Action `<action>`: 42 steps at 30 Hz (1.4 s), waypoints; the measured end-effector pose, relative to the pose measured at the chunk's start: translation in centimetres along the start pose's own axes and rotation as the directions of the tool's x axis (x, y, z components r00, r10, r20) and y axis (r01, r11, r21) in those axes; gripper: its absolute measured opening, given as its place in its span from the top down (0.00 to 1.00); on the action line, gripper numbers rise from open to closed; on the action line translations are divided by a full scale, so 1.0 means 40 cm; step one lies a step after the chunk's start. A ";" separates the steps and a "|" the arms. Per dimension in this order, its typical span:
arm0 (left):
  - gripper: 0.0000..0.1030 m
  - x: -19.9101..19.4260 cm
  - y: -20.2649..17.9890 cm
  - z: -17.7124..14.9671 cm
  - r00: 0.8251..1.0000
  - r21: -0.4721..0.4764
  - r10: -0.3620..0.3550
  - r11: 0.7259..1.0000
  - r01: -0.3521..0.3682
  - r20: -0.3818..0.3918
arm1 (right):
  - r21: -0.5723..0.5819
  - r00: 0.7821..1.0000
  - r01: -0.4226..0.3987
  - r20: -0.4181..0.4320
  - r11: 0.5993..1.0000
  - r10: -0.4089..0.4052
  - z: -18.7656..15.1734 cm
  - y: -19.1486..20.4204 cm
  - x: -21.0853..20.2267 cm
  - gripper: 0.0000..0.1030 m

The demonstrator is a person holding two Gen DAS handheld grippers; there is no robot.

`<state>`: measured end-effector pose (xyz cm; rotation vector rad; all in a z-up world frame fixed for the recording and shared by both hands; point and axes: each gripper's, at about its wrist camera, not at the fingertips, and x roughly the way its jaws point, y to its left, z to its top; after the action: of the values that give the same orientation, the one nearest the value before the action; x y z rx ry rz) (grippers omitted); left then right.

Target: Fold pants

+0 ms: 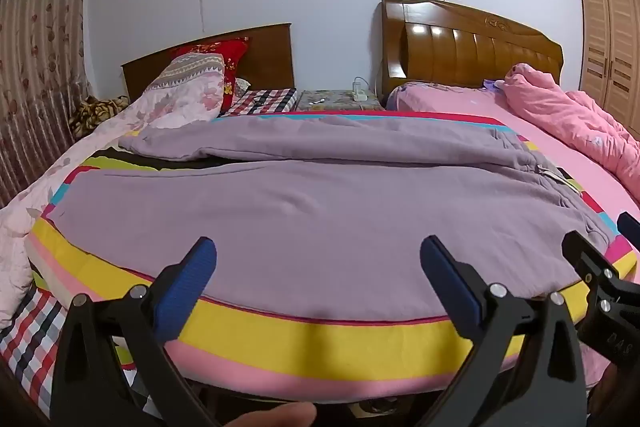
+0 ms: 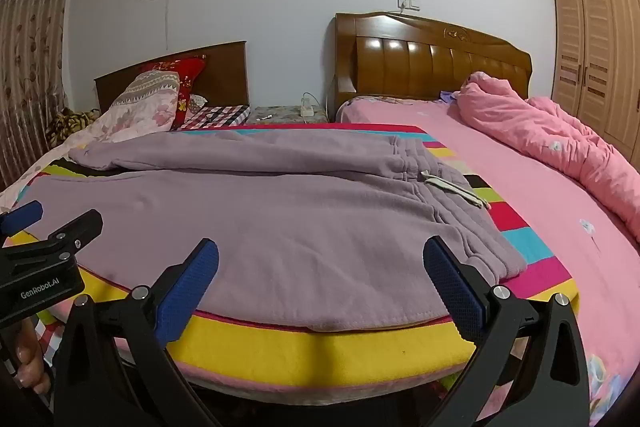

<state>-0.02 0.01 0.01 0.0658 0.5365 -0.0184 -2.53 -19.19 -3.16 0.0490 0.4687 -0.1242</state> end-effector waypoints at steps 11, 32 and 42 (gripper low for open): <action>0.01 0.000 0.000 0.000 1.000 0.002 0.002 1.000 -0.002 -0.003 | -0.001 1.000 0.003 -0.003 1.000 -0.003 -0.003 0.003 0.008 0.04; 0.01 0.001 0.008 -0.018 1.000 0.001 -0.001 1.000 0.001 -0.012 | 0.024 0.999 -0.014 -0.034 1.000 0.014 -0.010 -0.013 0.016 0.04; 0.01 0.007 0.004 -0.018 1.000 0.001 0.000 1.000 0.000 -0.023 | 0.030 0.999 -0.015 -0.041 0.999 0.016 -0.009 -0.017 0.020 0.04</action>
<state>-0.13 0.21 -0.73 0.0666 0.5598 -0.0182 -2.07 -19.93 -3.84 0.0848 0.5073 -0.1155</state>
